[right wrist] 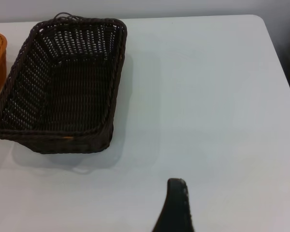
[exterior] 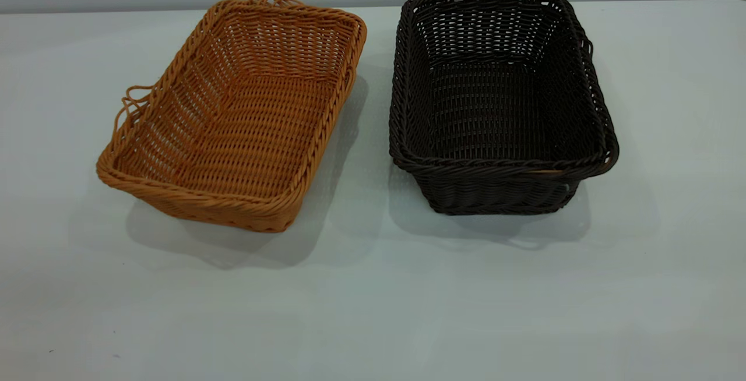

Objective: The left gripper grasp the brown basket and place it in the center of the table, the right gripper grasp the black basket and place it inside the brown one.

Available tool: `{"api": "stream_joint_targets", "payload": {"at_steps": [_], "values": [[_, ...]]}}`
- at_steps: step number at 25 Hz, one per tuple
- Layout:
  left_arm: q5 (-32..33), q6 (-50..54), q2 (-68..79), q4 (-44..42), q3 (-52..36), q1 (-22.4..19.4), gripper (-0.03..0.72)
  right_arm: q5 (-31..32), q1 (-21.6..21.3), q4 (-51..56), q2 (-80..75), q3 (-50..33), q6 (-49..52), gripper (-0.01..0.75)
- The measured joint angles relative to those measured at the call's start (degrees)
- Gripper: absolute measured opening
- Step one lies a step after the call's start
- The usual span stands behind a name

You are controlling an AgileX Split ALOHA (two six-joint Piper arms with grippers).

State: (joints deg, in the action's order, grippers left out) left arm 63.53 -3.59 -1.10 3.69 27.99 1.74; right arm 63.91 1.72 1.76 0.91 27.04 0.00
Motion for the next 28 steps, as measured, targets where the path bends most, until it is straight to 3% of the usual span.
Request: {"api": "stream_joint_targets", "payload": {"at_steps": [15,21,28], "values": [[-0.1,0.1,0.0,0.0,0.0,0.0,0.414,-0.1,0.0,0.0,0.0,0.0,0.5,0.553],[-0.6,2.8,7.7,0.0,2.2,0.0,0.42,-0.5,0.0,8.3,-6.9,0.0,-1.1,0.563],[-13.1,-2.8,28.6,0.0,6.8,0.0,0.524,-8.2,0.0,26.6,-29.2,0.0,-16.1,0.608]]}}
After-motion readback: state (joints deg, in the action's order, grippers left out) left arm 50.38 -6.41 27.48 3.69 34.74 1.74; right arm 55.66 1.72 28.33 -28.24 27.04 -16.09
